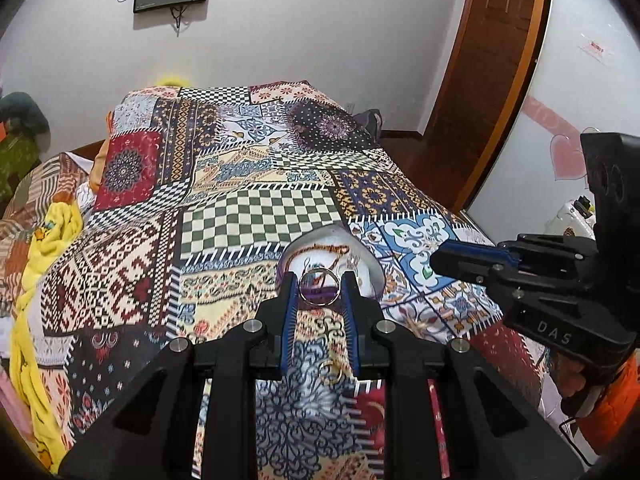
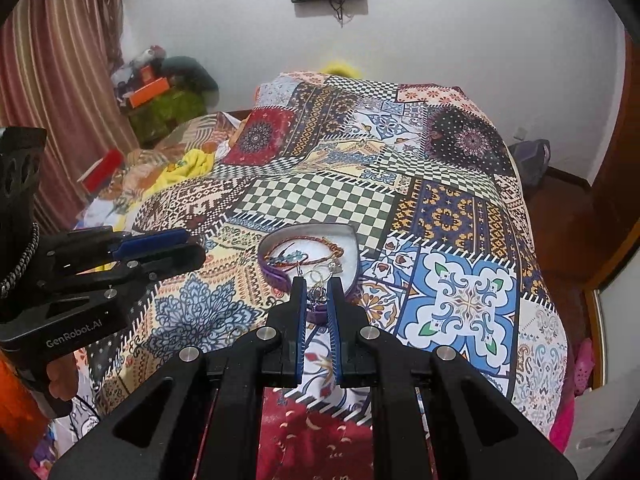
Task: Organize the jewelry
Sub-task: 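Carry the ring in the left tool over the purple heart tin, then lower the ring into the tin and open the left tool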
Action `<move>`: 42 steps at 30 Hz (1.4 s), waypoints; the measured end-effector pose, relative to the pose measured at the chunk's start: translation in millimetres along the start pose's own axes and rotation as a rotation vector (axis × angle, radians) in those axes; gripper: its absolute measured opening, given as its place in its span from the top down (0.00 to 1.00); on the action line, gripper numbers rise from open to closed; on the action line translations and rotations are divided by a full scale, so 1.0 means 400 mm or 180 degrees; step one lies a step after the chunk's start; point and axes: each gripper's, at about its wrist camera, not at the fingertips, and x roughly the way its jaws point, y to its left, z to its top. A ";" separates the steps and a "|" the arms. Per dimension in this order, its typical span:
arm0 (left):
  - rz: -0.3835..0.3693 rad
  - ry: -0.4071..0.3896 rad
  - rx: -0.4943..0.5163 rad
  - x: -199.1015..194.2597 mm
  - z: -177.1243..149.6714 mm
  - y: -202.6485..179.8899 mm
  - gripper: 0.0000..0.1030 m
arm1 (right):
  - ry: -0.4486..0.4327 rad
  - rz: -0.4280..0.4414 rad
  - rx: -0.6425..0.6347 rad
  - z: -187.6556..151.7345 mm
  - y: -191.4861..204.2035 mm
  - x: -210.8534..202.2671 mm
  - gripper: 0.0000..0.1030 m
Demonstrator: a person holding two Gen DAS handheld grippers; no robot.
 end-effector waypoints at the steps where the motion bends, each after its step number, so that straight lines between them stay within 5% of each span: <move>1: 0.0000 -0.0001 0.0003 0.008 0.006 0.000 0.80 | -0.0001 0.0003 0.0013 0.001 -0.004 0.003 0.91; 25: -0.0093 0.0347 0.0039 0.203 0.052 0.029 0.80 | 0.0240 0.0167 0.0167 0.008 -0.051 0.126 0.91; 42: -0.0139 0.0503 0.0091 0.252 0.060 0.034 0.80 | 0.0388 0.0167 0.0061 0.013 -0.047 0.172 0.91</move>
